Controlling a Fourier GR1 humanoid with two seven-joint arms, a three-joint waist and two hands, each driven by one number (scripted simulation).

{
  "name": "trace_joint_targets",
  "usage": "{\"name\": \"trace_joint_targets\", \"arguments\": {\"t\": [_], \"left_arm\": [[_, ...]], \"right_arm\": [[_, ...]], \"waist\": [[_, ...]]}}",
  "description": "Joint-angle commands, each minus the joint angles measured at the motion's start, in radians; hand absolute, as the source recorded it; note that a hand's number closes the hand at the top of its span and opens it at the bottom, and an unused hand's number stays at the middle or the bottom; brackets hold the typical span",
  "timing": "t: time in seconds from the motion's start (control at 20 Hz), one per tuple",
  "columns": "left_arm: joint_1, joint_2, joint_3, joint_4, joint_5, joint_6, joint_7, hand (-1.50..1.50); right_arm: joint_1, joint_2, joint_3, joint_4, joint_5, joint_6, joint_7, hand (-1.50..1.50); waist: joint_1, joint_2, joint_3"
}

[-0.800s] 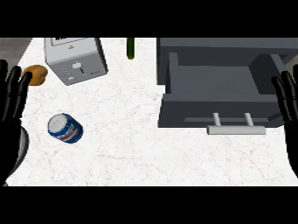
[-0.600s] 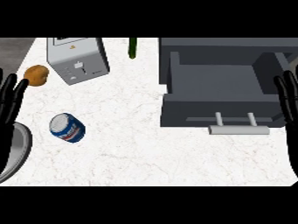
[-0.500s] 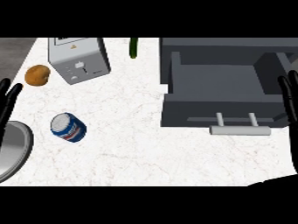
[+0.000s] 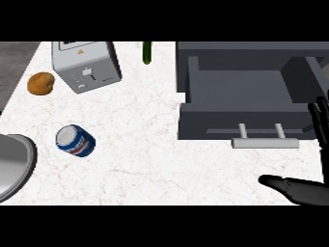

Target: Pick up the can, place it into the drawer and close the drawer

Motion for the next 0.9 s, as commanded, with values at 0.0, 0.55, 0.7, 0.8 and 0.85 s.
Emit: {"name": "trace_joint_targets", "arguments": {"t": [0.0,0.55,0.7,0.8,0.85], "left_arm": [[0.014,0.03,0.073,0.006,0.077,-0.054,0.072,-1.5],[-0.064,-0.056,0.011,0.09,-0.034,-0.072,0.078,-1.5],[-0.076,-0.086,0.001,0.185,-0.115,-0.109,-0.009,-1.5],[-0.094,-0.124,-0.045,0.153,-0.173,-0.045,0.024,-1.5],[-0.022,-0.119,-0.031,0.18,-0.186,-0.127,-0.046,-1.5]], "right_arm": [[0.038,0.006,-0.014,0.014,0.002,0.013,-0.028,-1.5],[0.026,-0.021,-0.098,0.037,-0.059,0.07,-0.057,-1.5],[0.018,-0.02,-0.106,0.038,-0.06,0.067,-0.038,-1.5],[0.019,0.007,-0.05,0.029,0.01,0.04,-0.028,-1.5],[0.072,-0.018,-0.098,-0.04,-0.056,0.079,-0.023,-1.5]], "waist": [[-0.001,-0.001,0.001],[-0.003,-0.001,0.001],[-0.003,0.0,0.001],[-0.004,0.0,0.001],[-0.005,-0.001,0.001]]}}
